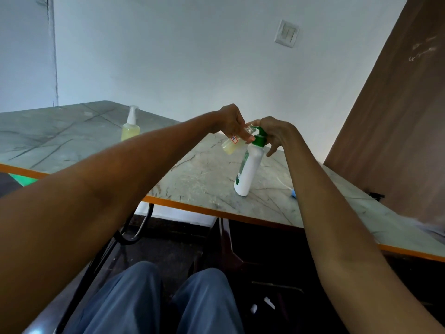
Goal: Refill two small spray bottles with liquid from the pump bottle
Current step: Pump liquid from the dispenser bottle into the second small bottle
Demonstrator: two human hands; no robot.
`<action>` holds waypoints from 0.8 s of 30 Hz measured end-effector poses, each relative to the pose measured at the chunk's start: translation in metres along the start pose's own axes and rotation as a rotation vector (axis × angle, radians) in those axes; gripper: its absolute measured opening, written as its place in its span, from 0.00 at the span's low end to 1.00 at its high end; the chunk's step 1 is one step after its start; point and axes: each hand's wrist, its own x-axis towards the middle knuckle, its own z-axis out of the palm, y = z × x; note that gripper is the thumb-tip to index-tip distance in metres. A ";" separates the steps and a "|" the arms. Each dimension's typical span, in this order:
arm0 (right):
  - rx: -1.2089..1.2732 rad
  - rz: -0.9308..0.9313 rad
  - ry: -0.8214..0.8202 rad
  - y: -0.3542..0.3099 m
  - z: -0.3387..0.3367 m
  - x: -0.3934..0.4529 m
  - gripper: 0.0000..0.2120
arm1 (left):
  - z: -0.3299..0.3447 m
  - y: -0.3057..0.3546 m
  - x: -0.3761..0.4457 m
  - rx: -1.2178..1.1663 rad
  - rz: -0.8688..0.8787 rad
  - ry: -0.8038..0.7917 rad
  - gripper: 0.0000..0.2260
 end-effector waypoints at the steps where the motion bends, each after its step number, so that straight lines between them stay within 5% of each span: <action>1: 0.002 -0.006 0.004 -0.001 0.000 0.001 0.19 | 0.000 0.000 -0.001 0.004 0.003 0.004 0.19; 24: 0.012 0.016 -0.024 0.000 -0.004 -0.003 0.17 | -0.001 0.002 0.001 -0.027 -0.028 0.006 0.20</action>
